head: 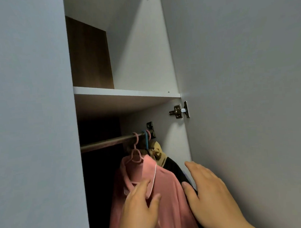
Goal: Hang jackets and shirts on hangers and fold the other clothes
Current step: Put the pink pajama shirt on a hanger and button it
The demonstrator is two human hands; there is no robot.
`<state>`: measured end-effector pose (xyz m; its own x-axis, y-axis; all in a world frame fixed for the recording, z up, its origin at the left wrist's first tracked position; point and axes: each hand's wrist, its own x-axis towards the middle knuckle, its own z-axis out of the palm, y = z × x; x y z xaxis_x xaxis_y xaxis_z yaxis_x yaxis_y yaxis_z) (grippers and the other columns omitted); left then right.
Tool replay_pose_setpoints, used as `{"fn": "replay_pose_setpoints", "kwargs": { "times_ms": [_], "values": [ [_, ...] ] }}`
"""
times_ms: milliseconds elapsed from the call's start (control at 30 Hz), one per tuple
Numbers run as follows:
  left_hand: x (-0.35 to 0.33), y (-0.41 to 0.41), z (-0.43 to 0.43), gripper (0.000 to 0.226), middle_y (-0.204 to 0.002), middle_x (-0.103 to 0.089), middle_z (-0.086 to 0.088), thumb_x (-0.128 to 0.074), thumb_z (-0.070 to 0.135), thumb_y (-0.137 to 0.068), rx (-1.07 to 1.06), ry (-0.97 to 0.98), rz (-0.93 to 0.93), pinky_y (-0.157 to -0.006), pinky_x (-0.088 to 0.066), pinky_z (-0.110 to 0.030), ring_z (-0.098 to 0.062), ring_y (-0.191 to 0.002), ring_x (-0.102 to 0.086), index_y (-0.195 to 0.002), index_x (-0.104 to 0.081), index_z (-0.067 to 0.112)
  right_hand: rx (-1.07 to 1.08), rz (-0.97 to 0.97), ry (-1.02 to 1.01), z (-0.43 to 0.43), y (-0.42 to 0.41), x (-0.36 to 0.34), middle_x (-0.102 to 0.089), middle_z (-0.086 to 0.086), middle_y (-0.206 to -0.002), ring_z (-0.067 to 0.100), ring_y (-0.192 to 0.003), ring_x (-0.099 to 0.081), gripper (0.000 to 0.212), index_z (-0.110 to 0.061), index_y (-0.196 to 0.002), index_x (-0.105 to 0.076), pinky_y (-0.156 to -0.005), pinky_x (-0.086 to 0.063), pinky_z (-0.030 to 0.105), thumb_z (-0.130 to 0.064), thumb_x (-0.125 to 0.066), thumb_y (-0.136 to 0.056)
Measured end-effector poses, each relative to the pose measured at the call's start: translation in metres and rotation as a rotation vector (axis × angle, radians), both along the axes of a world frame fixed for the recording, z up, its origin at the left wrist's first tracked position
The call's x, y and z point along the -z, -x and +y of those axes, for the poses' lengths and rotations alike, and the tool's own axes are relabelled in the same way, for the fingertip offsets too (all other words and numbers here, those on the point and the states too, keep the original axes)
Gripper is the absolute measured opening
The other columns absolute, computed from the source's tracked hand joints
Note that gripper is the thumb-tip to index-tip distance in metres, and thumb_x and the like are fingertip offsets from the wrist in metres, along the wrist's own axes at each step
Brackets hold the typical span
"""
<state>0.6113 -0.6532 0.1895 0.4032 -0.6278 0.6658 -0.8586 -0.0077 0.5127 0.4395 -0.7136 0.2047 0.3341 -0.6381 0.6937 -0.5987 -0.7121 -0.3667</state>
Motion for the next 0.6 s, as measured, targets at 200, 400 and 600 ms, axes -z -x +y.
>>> {"fn": "replay_pose_setpoints", "kwargs": {
  "times_ms": [200,400,600],
  "values": [
    [0.040,0.010,0.055,0.060,-0.152,-0.033,0.015,-0.052,0.049,-0.091,0.060,-0.165,-0.222,-0.114,-0.018,-0.018,-0.004,-0.141,-0.027,-0.147,-0.035,0.033,-0.002,0.088,0.054,0.045,0.041,0.038,-0.019,-0.014,-0.159,0.007,-0.147,-0.013,0.055,-0.034,-0.152,-0.019,-0.117,-0.015,0.027,-0.042,-0.036,-0.100],
    [0.078,0.002,0.084,0.067,-0.139,-0.042,0.022,-0.038,0.063,-0.080,0.122,-0.136,-0.317,-0.104,-0.013,-0.004,0.003,-0.132,-0.035,-0.138,-0.050,0.030,-0.096,0.202,0.107,0.069,0.066,0.089,-0.023,-0.016,-0.157,0.004,-0.147,-0.015,0.054,-0.036,-0.150,-0.027,-0.107,-0.006,0.017,-0.037,-0.040,-0.098],
    [0.093,0.011,0.075,0.053,-0.139,-0.043,0.023,-0.048,0.051,-0.085,0.231,-0.117,-0.317,-0.104,-0.012,-0.003,0.004,-0.131,-0.035,-0.135,-0.053,0.033,-0.020,0.197,0.050,0.065,0.077,0.120,-0.038,-0.012,-0.151,0.007,-0.142,-0.031,0.054,-0.032,-0.144,-0.043,-0.108,-0.019,0.022,-0.037,-0.042,-0.090]
  ]
}}
